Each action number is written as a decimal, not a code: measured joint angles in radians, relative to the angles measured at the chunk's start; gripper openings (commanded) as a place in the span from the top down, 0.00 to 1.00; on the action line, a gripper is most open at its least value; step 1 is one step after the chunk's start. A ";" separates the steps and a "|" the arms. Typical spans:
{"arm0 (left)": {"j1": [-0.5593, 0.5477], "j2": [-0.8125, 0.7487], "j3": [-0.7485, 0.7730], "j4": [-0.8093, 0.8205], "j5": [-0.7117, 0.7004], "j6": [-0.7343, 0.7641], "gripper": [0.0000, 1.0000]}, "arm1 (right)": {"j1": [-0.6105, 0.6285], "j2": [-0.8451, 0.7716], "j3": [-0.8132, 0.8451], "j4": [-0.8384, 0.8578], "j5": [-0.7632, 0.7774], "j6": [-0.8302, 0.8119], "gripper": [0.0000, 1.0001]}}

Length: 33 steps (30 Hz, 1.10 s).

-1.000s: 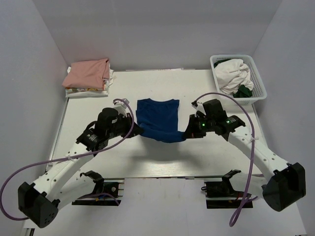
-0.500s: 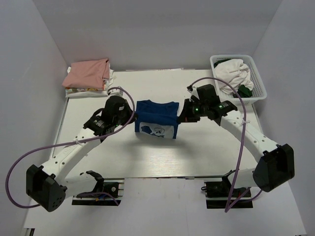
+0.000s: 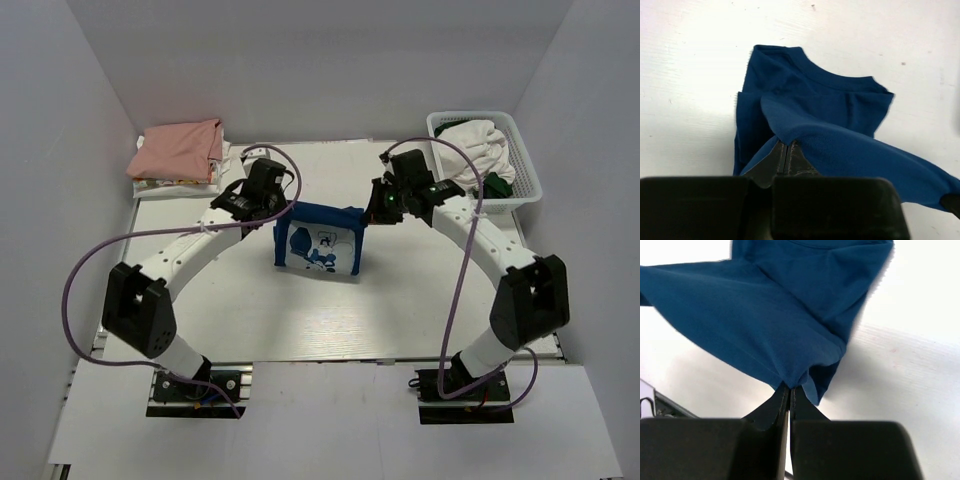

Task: Fold and stack the t-shirts
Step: Fold the long partially folded tshirt into a neat square

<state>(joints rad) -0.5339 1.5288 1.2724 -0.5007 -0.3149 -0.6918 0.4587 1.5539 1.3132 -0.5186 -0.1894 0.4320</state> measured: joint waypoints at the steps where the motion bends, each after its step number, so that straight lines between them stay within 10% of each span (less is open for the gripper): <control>1: 0.005 0.024 0.011 -0.001 -0.002 0.004 1.00 | -0.005 0.023 0.010 -0.002 0.000 0.000 1.00; 15: 0.092 0.355 0.237 -0.015 0.044 0.053 1.00 | -0.090 0.360 0.199 0.022 -0.095 -0.004 1.00; 17: 0.105 0.398 0.266 -0.008 0.054 0.062 0.84 | -0.101 0.400 0.221 0.044 -0.109 -0.004 1.00; 18: 0.112 0.419 0.285 -0.010 0.058 0.068 0.70 | -0.105 0.420 0.239 0.046 -0.119 -0.006 0.87; 19: 0.119 0.447 0.312 -0.006 0.065 0.074 0.20 | -0.112 0.449 0.270 0.049 -0.131 -0.013 0.64; 20: 0.127 0.470 0.336 -0.003 0.069 0.088 0.00 | -0.119 0.482 0.307 0.055 -0.139 -0.017 0.29; 21: 0.137 0.499 0.369 -0.001 0.074 0.095 0.00 | -0.126 0.516 0.350 0.055 -0.139 -0.023 0.10; 27: 0.192 0.591 0.486 -0.005 0.123 0.152 0.00 | -0.162 0.627 0.523 0.053 -0.135 -0.078 0.09; 33: 0.198 0.473 0.212 0.104 0.241 0.238 0.00 | -0.155 0.473 0.301 0.116 -0.166 -0.101 0.09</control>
<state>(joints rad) -0.3363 2.0018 1.4845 -0.3965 -0.0738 -0.4538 0.3038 2.0274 1.6146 -0.4023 -0.3553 0.3305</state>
